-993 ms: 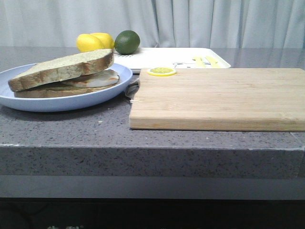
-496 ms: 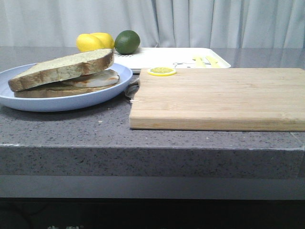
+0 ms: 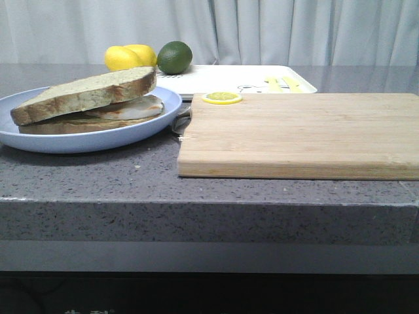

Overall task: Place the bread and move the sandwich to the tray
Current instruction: 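Grasp the rim of the blue plate with the left gripper, then lift the plate with the left gripper and carry it onto the white tray, then lower the plate onto the tray and open the left gripper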

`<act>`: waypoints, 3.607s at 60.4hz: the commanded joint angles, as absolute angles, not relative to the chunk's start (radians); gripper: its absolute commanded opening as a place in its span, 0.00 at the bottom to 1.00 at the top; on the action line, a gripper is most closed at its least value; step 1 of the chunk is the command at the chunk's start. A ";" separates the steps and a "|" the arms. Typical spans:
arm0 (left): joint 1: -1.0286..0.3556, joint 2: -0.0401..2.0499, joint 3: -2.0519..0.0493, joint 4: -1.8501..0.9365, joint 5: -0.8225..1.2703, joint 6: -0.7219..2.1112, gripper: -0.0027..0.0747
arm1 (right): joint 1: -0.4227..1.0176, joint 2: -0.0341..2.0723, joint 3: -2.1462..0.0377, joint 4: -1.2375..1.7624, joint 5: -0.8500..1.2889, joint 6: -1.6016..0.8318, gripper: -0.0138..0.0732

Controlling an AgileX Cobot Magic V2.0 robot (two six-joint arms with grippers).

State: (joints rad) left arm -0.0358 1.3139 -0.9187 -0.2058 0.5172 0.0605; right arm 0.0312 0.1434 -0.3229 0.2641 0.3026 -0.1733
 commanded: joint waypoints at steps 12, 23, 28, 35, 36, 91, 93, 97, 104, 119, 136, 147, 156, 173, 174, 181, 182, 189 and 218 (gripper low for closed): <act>-0.092 1.437 -1.053 -0.221 0.524 0.057 0.71 | 0.025 0.152 -0.350 0.273 0.226 -0.174 0.09; -0.092 1.492 -1.055 -0.223 0.539 0.057 0.70 | 0.025 0.152 -0.350 0.273 0.226 -0.174 0.09; -0.092 1.502 -1.055 -0.225 0.539 0.057 0.64 | 0.025 0.152 -0.350 0.273 0.226 -0.174 0.09; -0.092 1.507 -1.055 -0.225 0.544 0.057 0.45 | 0.025 0.152 -0.350 0.273 0.226 -0.174 0.09; -0.092 1.507 -1.055 -0.225 0.544 0.057 0.42 | 0.025 0.152 -0.350 0.273 0.226 -0.174 0.09; -0.047 1.511 -1.409 -0.472 0.783 0.061 0.01 | 0.025 0.152 -0.350 0.273 0.226 -0.174 0.09; -0.047 1.528 -1.434 -0.486 0.802 0.061 0.01 | 0.025 0.152 -0.350 0.273 0.226 -0.174 0.09; -0.047 1.575 -1.496 -0.517 0.835 0.061 0.01 | 0.025 0.152 -0.350 0.273 0.226 -0.174 0.09; -0.051 1.670 -1.625 -0.546 0.889 0.061 0.01 | 0.025 0.152 -0.350 0.273 0.226 -0.174 0.09; -0.062 1.898 -1.935 -0.607 0.954 0.061 0.01 | 0.025 0.152 -0.350 0.273 0.226 -0.174 0.09; -0.090 2.158 -2.285 -0.621 0.963 0.061 0.01 | 0.025 0.152 -0.350 0.273 0.226 -0.174 0.09; -0.105 2.307 -2.477 -0.621 0.982 0.061 0.01 | 0.025 0.152 -0.350 0.273 0.226 -0.174 0.09; -0.109 2.359 -2.521 -0.626 0.994 0.061 0.01 | 0.025 0.152 -0.350 0.273 0.226 -0.174 0.09; -0.124 2.397 -2.523 -0.688 1.020 0.160 0.01 | 0.025 0.152 -0.350 0.273 0.226 -0.174 0.09; -0.129 2.399 -2.523 -0.688 1.020 0.166 0.01 | 0.025 0.152 -0.350 0.273 0.226 -0.174 0.09; -0.145 2.399 -2.523 -0.686 1.013 0.223 0.01 | 0.025 0.152 -0.350 0.273 0.226 -0.174 0.09; -0.144 2.399 -2.523 -0.684 1.013 0.232 0.01 | 0.025 0.152 -0.350 0.273 0.226 -0.174 0.09; -0.147 2.399 -2.523 -0.682 1.007 0.237 0.01 | 0.025 0.152 -0.350 0.273 0.226 -0.174 0.09; -0.147 2.416 -2.523 -0.684 0.849 0.238 0.47 | 0.025 0.152 -0.350 0.273 0.226 -0.174 0.09</act>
